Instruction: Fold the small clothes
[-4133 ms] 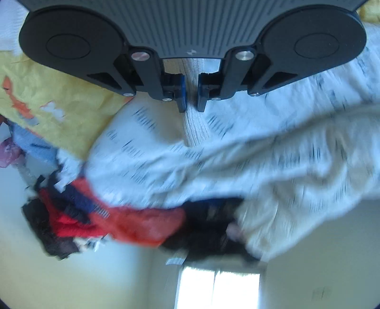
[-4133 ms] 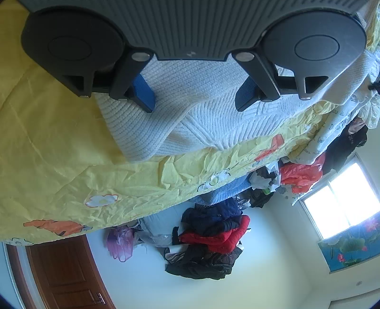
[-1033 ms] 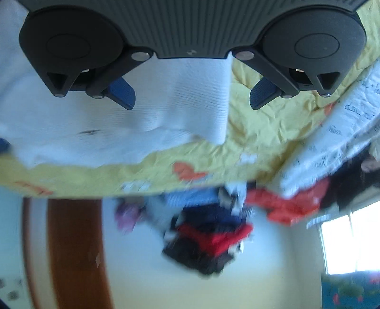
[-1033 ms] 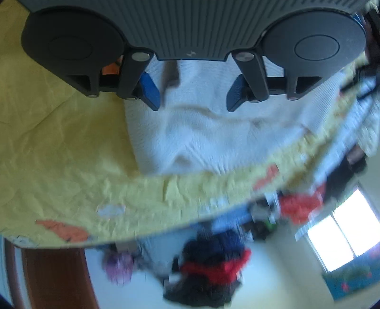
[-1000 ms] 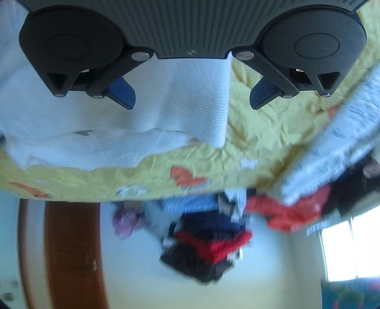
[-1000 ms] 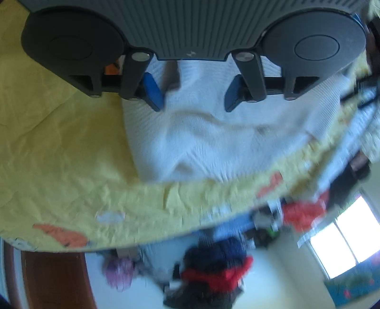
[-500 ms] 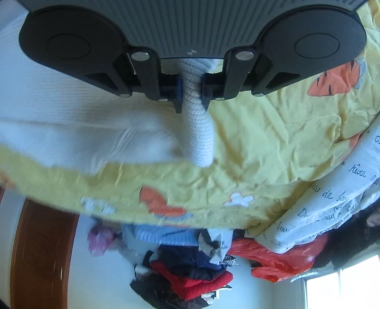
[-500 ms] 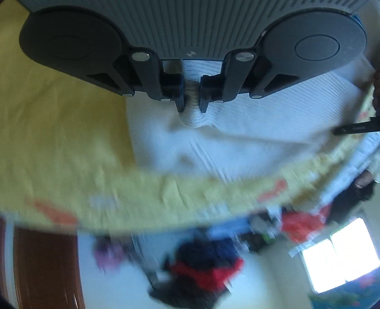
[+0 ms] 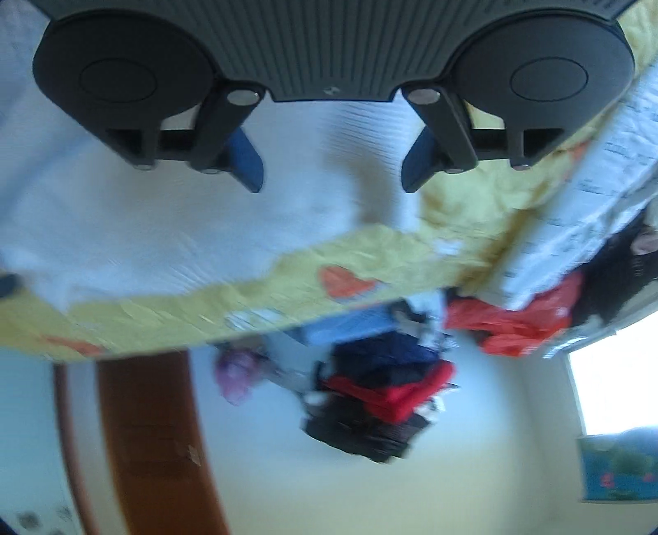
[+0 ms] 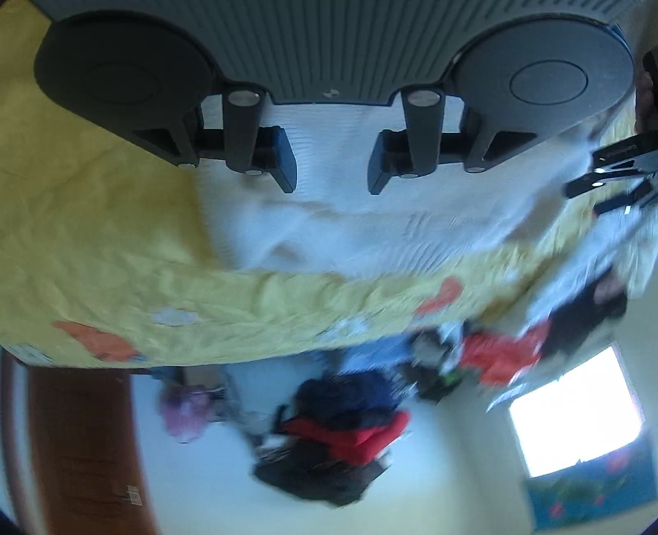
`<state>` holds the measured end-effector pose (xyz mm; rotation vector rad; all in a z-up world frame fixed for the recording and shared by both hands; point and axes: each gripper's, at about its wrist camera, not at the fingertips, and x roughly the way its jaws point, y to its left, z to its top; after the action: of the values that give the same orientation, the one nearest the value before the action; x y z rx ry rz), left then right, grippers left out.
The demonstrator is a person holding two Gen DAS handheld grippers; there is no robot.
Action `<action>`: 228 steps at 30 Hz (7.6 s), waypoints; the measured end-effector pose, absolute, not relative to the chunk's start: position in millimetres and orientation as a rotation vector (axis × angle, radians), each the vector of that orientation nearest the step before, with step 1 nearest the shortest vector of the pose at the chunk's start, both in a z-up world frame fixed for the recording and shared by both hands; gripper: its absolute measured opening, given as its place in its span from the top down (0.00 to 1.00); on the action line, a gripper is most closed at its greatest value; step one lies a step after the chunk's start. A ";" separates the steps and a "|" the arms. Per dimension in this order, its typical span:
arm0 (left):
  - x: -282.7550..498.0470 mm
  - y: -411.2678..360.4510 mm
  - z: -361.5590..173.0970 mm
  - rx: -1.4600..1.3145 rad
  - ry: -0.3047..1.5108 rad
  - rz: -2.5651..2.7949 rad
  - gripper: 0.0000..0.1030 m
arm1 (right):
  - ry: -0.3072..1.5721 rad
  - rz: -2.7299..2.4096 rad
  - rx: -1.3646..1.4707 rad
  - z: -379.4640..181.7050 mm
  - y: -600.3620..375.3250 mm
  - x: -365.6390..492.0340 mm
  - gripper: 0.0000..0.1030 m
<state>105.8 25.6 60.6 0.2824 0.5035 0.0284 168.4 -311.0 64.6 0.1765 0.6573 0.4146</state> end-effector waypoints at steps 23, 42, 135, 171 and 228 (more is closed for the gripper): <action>77.1 -2.3 42.8 0.100 0.596 -0.091 0.29 | 0.685 0.382 0.058 43.7 -261.6 119.4 0.45; -1.9 12.3 13.8 0.015 0.693 0.019 0.00 | 0.689 0.234 -0.027 12.1 -255.6 19.9 0.02; -147.8 18.1 13.3 0.049 0.657 0.038 0.00 | 0.691 0.246 -0.051 14.3 -265.7 -84.7 0.01; -140.2 109.6 41.4 -0.091 0.874 -0.037 0.40 | 1.053 0.491 0.322 39.9 -384.5 -89.1 0.72; 241.1 179.7 75.0 -0.554 0.784 -0.088 0.90 | 0.814 0.464 1.067 -11.4 -408.5 289.7 0.82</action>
<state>241.1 179.7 75.0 -0.5544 0.7842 -0.0879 289.7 -408.5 -11.4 1.0674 0.8142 0.4640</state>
